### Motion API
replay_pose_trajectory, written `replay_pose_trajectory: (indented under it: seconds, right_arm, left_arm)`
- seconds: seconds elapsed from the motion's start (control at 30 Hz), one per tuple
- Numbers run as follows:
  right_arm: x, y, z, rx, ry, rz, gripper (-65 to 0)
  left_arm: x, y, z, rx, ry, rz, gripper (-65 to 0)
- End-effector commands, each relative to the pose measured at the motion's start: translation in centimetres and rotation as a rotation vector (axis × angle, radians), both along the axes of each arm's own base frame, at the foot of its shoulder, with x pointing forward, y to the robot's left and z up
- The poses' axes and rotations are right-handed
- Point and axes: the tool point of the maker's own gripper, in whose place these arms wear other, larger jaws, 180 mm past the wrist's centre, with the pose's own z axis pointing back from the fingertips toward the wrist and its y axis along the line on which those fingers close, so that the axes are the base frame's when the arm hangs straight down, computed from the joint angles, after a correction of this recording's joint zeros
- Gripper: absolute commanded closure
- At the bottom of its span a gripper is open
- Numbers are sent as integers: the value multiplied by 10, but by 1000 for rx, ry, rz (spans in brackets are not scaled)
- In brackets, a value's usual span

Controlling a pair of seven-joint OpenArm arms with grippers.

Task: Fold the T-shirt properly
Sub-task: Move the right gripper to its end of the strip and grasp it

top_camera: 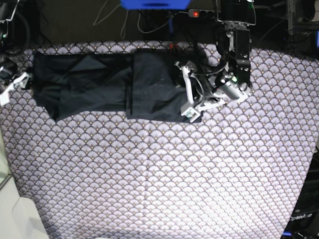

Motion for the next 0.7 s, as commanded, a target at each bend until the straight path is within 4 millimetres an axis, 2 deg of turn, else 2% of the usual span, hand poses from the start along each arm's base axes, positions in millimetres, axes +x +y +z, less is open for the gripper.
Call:
replay_pose_trajectory:
  seconds: [0.0, 0.1, 0.23, 0.5, 0.63, 0.67]
  right_arm:
    - [13, -10, 18, -17, -58, -4, -393]
    - [10, -11, 14, -12, -49, -12, -393]
    - [0, -15, -1, 11, -7, -46, -393]
    - [-8, 15, -21, 56, 44, 6, -393]
    - [-8, 37, -21, 64, 42, 67, -390]
    - [-14, 39, -22, 63, 50, 73, -390]
  left_arm:
    - [8, -3, 10, -17, -35, -2, -354]
    - [9, -3, 10, -17, -37, -2, -354]
    - [9, -4, 10, -21, -39, 0, -354]
    - [9, -7, 11, -29, -40, 1, -354]
    - [10, -7, 11, -29, -41, 1, -354]
    - [10, -7, 11, -29, -41, 1, -354]
